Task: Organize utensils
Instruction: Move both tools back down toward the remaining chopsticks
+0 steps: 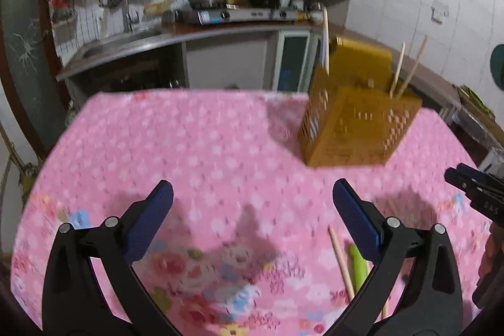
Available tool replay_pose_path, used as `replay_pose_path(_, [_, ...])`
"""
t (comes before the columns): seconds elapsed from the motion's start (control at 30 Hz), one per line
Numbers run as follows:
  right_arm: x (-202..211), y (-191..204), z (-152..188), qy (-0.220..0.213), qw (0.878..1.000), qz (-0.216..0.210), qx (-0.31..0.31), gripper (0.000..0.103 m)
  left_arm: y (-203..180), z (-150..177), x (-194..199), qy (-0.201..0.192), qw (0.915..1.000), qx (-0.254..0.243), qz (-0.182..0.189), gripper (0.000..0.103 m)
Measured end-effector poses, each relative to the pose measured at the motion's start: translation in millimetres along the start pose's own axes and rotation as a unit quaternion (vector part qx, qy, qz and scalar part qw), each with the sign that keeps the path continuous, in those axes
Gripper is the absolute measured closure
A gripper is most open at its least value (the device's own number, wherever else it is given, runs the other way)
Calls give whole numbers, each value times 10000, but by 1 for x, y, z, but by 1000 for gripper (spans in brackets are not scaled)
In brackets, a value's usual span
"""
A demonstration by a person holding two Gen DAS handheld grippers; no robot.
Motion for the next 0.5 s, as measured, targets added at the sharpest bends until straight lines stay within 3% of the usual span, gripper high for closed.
replay_pose_path(0.4, [-50, 33, 33, 681, 9974, -134, 213, 57, -2, 47, -34, 630, 9977, -117, -220, 5])
replay_pose_path(0.5, [-57, 39, 33, 783, 9964, -182, 263, 64, -3, 50, -36, 644, 9974, -155, -271, 5])
Point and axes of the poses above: each gripper's, at about its wrist camera, not at the fingertips, and x roughly against the way its jaws point, y to its left, z to its underside, the point moved 5 cm from there along -x, roughly the way its jaws point, and after that the axes turned 11 degrees about x, right-handed, at the moved point
